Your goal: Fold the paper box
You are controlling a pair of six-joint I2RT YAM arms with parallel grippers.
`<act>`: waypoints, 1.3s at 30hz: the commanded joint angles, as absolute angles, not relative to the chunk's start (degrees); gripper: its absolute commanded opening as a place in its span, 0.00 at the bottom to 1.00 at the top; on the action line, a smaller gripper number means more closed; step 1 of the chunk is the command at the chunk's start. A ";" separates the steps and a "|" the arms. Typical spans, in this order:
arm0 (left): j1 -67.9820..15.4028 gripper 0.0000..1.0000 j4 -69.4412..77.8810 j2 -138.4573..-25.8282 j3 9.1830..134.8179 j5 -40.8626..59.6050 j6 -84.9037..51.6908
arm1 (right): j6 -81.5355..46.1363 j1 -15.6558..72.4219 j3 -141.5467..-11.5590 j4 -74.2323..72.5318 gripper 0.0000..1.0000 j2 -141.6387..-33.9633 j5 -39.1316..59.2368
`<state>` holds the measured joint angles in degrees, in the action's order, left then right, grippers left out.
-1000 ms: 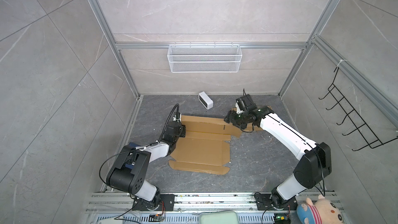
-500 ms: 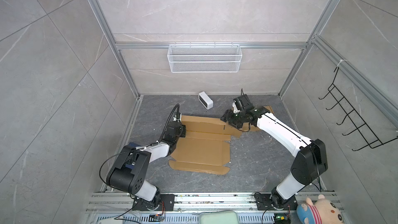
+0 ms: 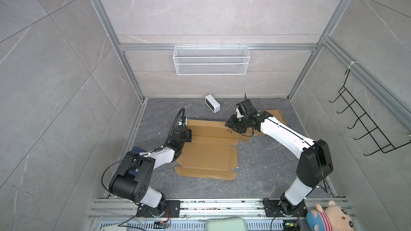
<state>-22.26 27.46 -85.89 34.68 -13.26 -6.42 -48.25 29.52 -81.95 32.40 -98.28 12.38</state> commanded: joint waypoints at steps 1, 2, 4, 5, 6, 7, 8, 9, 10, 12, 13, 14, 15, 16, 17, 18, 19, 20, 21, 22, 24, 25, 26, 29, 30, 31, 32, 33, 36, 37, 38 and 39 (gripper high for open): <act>-22.85 0.00 24.50 -81.95 34.72 -14.62 -7.47 | -47.23 29.75 -81.88 29.89 0.44 -99.10 14.24; -22.84 0.00 23.08 -81.07 34.63 -15.15 -7.22 | -45.76 29.57 -82.36 29.46 0.46 -98.97 15.61; -22.57 0.00 20.60 -79.50 34.49 -16.22 -8.07 | -42.66 28.85 -83.39 29.72 0.53 -98.34 18.26; -22.50 0.00 19.62 -78.92 34.42 -16.45 -8.81 | -40.90 28.25 -83.44 30.06 0.56 -97.59 19.78; -22.42 0.00 17.68 -78.68 35.10 -17.05 -9.55 | -39.62 27.37 -83.17 30.45 0.58 -96.40 20.98; -22.41 0.00 15.71 -78.64 35.90 -17.59 -10.16 | -38.72 26.44 -82.50 30.52 0.60 -95.11 21.77; -22.25 0.00 13.61 -78.81 36.91 -18.04 -10.65 | -37.91 25.19 -81.25 30.48 0.61 -93.44 22.50; -22.08 0.00 11.92 -79.07 37.95 -17.84 -10.81 | -37.20 23.83 -80.18 30.62 0.62 -91.88 22.84; -21.93 0.00 10.89 -79.41 38.84 -17.35 -10.73 | -36.37 22.71 -78.81 30.84 0.62 -90.22 22.85; -21.80 0.00 8.55 -80.34 40.75 -16.80 -10.48 | -34.87 21.01 -75.36 30.93 0.63 -86.30 21.31; -21.80 0.00 7.85 -80.72 41.39 -16.77 -10.25 | -34.49 20.74 -73.32 30.71 0.63 -84.84 19.95; -21.78 0.00 7.54 -81.14 41.81 -16.83 -10.05 | -34.76 20.78 -70.27 29.26 0.62 -83.11 18.52; -21.73 0.00 7.75 -81.44 41.84 -17.03 -9.82 | -35.83 20.75 -66.32 26.17 0.61 -81.27 17.77; -21.57 0.00 8.05 -81.76 41.90 -17.32 -9.88 | -37.97 20.94 -61.24 21.84 0.59 -79.34 16.67; -21.12 0.00 7.93 -81.90 42.01 -17.08 -10.24 | -40.41 21.54 -55.95 16.41 0.56 -77.34 15.00; -20.93 0.00 8.18 -82.02 42.01 -16.92 -10.29 | -41.74 22.75 -51.90 11.21 0.55 -75.87 13.25; -20.79 0.00 8.26 -82.20 42.13 -16.79 -10.37 | -42.34 24.89 -47.99 6.88 0.55 -74.42 9.93; -20.67 0.00 7.90 -82.54 42.48 -16.81 -10.63 | -42.65 27.22 -45.70 4.61 0.55 -73.47 5.64; -20.43 0.00 6.99 -82.85 43.06 -16.56 -11.00 | -42.75 28.87 -44.50 3.43 0.55 -73.08 2.40; -20.24 0.00 5.66 -83.34 43.79 -15.88 -11.57 | -43.31 30.84 -43.09 2.30 0.55 -72.95 -1.16; -20.21 0.00 3.38 -84.12 45.05 -14.65 -12.41 | -44.88 33.93 -40.74 0.23 0.55 -73.68 -6.04; -20.22 0.00 2.72 -84.35 45.33 -14.12 -12.85 | -46.02 34.67 -39.69 -0.81 0.55 -74.85 -7.28; -20.22 0.00 2.55 -84.58 45.27 -13.89 -13.14 | -46.86 34.97 -38.85 -2.41 0.55 -76.46 -7.39; -20.13 0.00 1.79 -85.22 45.60 -13.66 -12.93 | -47.33 35.47 -37.98 -6.69 0.55 -81.82 -7.96; -20.05 0.00 1.52 -85.41 45.78 -13.62 -12.83 | -47.13 35.51 -38.13 -7.84 0.55 -83.40 -8.27; -20.01 0.00 1.41 -85.51 45.93 -13.47 -12.83 | -47.09 35.47 -38.24 -8.93 0.55 -84.62 -8.43; -19.95 0.00 1.27 -85.64 46.13 -13.28 -12.83 | -46.95 35.52 -38.44 -10.49 0.54 -86.04 -8.36; -19.95 0.00 1.31 -85.86 46.23 -13.08 -12.78 | -47.16 35.59 -38.91 -11.02 0.54 -87.20 -8.41; -19.95 0.00 1.33 -86.12 46.32 -12.89 -12.92 | -48.83 35.76 -39.28 -12.19 0.54 -90.46 -9.39; -19.95 0.00 1.47 -86.13 46.19 -12.87 -13.08 | -49.48 35.77 -39.12 -12.79 0.54 -91.26 -9.59; -19.95 0.00 1.63 -86.09 46.10 -12.83 -13.05 | -49.88 35.79 -39.11 -13.40 0.54 -92.06 -9.82; -19.95 0.00 1.79 -86.05 45.97 -12.79 -13.12 | -50.24 35.80 -39.40 -13.37 0.55 -92.72 -9.95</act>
<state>-20.23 3.22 -84.90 44.99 -14.17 -11.99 -47.94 35.46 -38.89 -10.07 -91.09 -7.64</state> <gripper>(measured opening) 0.086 0.546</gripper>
